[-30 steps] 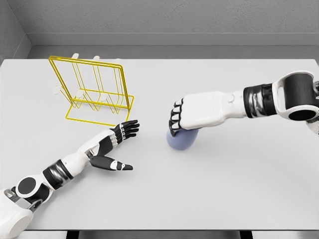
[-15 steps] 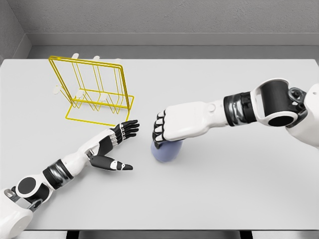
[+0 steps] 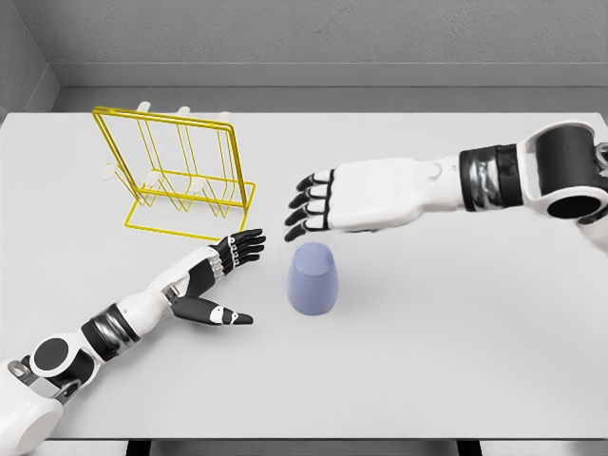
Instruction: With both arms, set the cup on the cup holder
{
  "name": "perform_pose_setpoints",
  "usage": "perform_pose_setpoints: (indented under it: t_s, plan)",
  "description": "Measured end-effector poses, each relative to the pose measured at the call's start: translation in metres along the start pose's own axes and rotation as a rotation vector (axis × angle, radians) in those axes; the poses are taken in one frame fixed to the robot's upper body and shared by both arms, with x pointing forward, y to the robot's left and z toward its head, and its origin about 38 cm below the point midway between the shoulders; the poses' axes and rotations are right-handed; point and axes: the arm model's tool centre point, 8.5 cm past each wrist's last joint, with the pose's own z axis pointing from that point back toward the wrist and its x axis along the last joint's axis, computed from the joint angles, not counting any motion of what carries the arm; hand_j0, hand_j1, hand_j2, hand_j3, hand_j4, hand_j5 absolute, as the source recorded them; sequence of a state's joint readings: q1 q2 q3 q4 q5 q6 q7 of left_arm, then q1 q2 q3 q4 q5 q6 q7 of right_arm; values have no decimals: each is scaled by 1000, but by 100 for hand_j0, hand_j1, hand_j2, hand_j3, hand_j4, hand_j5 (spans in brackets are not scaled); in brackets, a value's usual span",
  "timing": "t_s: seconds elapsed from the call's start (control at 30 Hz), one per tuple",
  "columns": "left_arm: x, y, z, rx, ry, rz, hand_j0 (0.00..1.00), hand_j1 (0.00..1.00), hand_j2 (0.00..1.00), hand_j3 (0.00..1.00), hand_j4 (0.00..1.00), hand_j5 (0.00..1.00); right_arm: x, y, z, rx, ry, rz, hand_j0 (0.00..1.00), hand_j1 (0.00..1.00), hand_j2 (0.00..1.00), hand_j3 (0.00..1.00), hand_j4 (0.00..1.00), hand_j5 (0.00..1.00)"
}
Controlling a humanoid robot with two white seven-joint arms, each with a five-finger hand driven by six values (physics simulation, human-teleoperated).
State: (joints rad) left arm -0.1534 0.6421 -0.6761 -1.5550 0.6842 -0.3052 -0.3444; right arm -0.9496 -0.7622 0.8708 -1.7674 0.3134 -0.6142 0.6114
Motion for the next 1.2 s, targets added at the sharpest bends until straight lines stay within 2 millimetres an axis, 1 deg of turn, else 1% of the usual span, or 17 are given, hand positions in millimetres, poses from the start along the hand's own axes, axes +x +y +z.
perform_pose_setpoints:
  t_s: [0.03, 0.07, 0.2, 0.23, 0.27, 0.33, 0.37, 0.4, 0.43, 0.47, 0.53, 0.63, 0.7, 0.8, 1.0, 1.03, 1.2]
  plan:
    - [0, 0, 0, 0, 0, 0, 100, 100, 100, 100, 100, 100, -6, -10, 18, -43, 30, -17, 100, 100, 100, 100, 100, 100]
    - [0, 0, 0, 0, 0, 0, 100, 100, 100, 100, 100, 100, -10, -11, 35, -76, 53, -50, 100, 100, 100, 100, 100, 100]
    - [2, 0, -3, -4, -6, -4, 100, 100, 100, 100, 100, 100, 1, 62, 91, -175, 159, -342, 100, 100, 100, 100, 100, 100]
    - [2, -2, -5, -6, -8, -1, 100, 100, 100, 100, 100, 100, 0, 63, 108, -207, 200, -350, 100, 100, 100, 100, 100, 100]
    - [1, -4, -7, -10, -11, 3, 100, 100, 100, 100, 100, 100, -4, 56, 123, -244, 235, -342, 100, 100, 100, 100, 100, 100]
    - [6, -5, -16, -22, -26, -2, 100, 100, 100, 100, 100, 100, -7, 46, 138, -314, 267, -338, 100, 100, 100, 100, 100, 100]
    - [7, -6, -19, -29, -25, -1, 100, 100, 100, 100, 100, 100, -4, 56, 138, -331, 271, -371, 100, 100, 100, 100, 100, 100]
    - [8, -6, -23, -34, -23, -1, 100, 100, 100, 100, 100, 100, -4, 56, 140, -351, 279, -373, 100, 100, 100, 100, 100, 100]
    - [8, -7, -25, -38, -20, 2, 100, 100, 100, 100, 100, 100, -2, 64, 140, -353, 286, -390, 100, 100, 100, 100, 100, 100]
    - [11, -6, -29, -41, -24, -3, 100, 100, 100, 100, 100, 100, 3, 80, 135, -346, 288, -432, 100, 100, 100, 100, 100, 100]
    - [9, -7, -33, -43, -19, 3, 100, 100, 100, 100, 100, 100, 3, 84, 134, -377, 300, -442, 100, 100, 100, 100, 100, 100]
    - [7, -10, -38, -46, -13, 14, 100, 100, 100, 100, 100, 100, 0, 82, 138, -418, 321, -438, 100, 100, 100, 100, 100, 100]
    - [11, -10, -45, -53, -21, 11, 100, 100, 100, 100, 100, 100, 0, 85, 138, -430, 327, -448, 100, 100, 100, 100, 100, 100]
    - [5, -16, -49, -61, -12, 24, 100, 100, 100, 100, 100, 100, -1, 85, 138, -442, 331, -450, 100, 100, 100, 100, 100, 100]
    - [5, -22, -61, -78, -4, 38, 100, 100, 100, 100, 100, 100, -4, 92, 140, -445, 347, -471, 100, 100, 100, 100, 100, 100]
    - [9, -20, -66, -82, -11, 30, 100, 100, 100, 100, 100, 100, -5, 92, 140, -446, 348, -472, 100, 100, 100, 100, 100, 100]
    - [5, -25, -69, -87, -1, 43, 100, 100, 100, 100, 100, 100, -5, 93, 141, -447, 351, -475, 100, 100, 100, 100, 100, 100]
